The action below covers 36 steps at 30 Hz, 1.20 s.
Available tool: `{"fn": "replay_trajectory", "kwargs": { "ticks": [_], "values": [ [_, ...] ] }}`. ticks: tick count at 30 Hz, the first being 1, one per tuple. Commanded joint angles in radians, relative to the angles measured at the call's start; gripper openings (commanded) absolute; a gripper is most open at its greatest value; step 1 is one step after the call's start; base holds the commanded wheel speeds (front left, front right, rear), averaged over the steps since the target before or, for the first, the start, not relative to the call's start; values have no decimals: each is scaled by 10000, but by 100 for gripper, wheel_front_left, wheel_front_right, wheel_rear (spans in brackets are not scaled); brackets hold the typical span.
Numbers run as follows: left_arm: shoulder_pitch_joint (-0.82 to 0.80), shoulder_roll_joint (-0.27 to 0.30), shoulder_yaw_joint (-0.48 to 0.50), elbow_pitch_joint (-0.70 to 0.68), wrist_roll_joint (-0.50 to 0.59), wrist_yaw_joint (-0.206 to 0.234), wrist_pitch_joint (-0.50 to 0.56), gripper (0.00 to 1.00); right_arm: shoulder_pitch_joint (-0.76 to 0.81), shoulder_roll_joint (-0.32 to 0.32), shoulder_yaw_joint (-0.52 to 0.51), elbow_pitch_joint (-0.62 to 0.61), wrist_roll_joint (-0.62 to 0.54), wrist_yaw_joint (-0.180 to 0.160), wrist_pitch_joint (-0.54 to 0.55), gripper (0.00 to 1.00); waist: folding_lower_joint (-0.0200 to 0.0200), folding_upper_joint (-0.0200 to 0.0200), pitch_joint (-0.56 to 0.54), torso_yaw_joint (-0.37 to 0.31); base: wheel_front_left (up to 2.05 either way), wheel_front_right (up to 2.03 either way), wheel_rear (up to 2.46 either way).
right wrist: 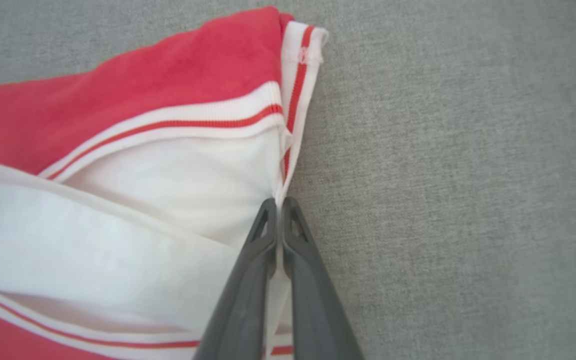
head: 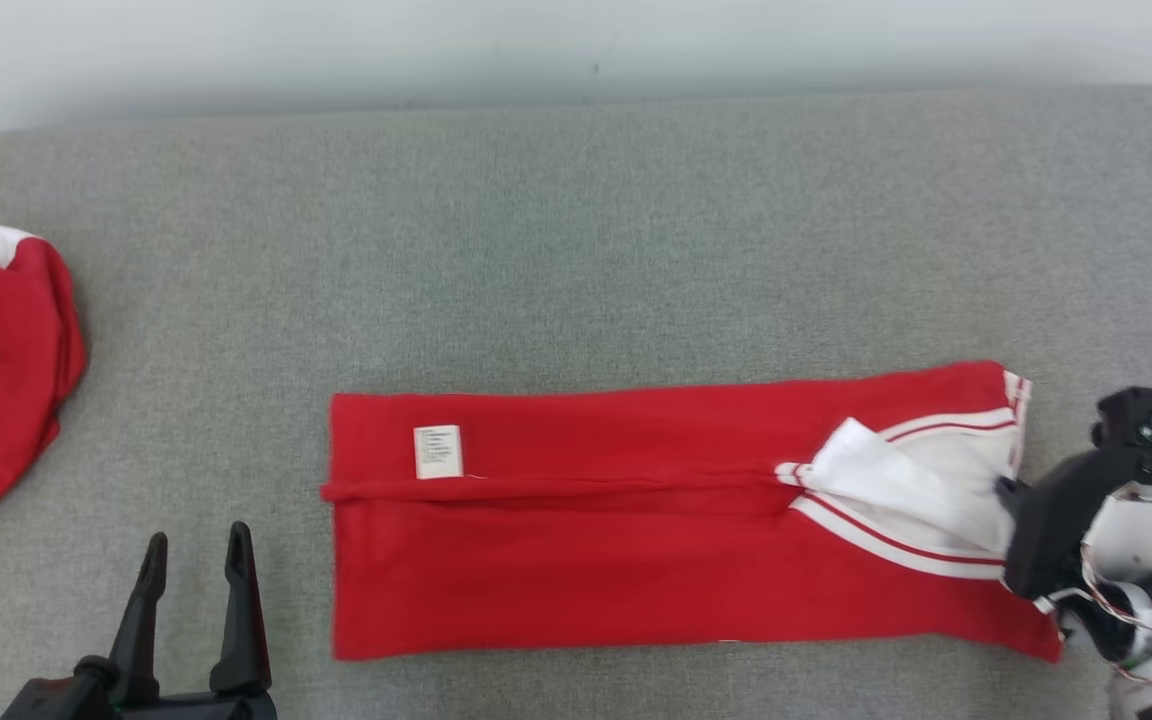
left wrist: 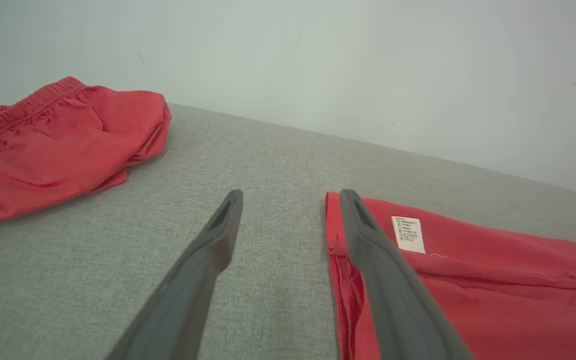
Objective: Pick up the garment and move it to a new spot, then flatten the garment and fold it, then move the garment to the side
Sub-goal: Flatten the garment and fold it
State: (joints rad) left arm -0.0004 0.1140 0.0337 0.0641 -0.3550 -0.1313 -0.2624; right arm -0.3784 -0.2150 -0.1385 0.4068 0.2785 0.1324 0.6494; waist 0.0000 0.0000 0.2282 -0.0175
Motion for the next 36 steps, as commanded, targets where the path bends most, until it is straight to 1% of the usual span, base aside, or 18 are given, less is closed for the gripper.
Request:
{"fn": "replay_trajectory", "kwargs": {
  "ticks": [1, 6, 12, 17, 22, 25, 27, 33, 36],
  "values": [
    [90, -17, 3, 39, 68, 16, -28, 100, 254, -196, -123, 103, -122, -35, -53, 0, 0, 0, -187, -56, 0, 0, 0],
    [398, -170, 56, 165, 181, 17, -28, 100, 420, -427, -591, 146, -363, -33, -377, 0, 0, 0, -797, -185, 0, 0, 0],
    [751, -361, -78, 390, 207, 17, -28, 100, 744, -870, -939, 31, -754, -34, -382, 0, 0, 0, -1510, -257, 0, 0, 0],
    [928, -466, -162, 507, 149, 17, -28, 100, 760, -1255, -970, -194, -989, -34, -189, 0, 0, 0, -1861, -197, 0, 0, 0],
    [1123, -533, -174, 586, 101, 16, -28, 100, 361, -1240, -641, -629, -1194, -32, 253, 0, 0, 0, -2026, -116, 0, 0, 0],
    [1160, -557, -179, 631, 86, 16, -28, 100, 62, -1178, -66, -797, -1070, -32, 563, 0, 0, 0, -2043, -24, 0, 0, 0],
    [1153, -563, -173, 656, 87, 16, -28, 100, -185, -1152, 496, -908, -918, -32, 718, 0, 0, 0, -2038, 55, 0, 0, 0],
    [1005, -587, -178, 734, 38, 16, -28, 100, -860, -904, 2515, -1106, -212, -32, 1177, 0, 0, 0, -1908, 308, 0, 0, 0],
    [930, -594, -228, 755, -3, 16, -28, 100, -1274, -673, 3506, -1004, 147, -32, 1328, 0, 0, 0, -1785, 405, 0, 0, 0]
  ]
}}
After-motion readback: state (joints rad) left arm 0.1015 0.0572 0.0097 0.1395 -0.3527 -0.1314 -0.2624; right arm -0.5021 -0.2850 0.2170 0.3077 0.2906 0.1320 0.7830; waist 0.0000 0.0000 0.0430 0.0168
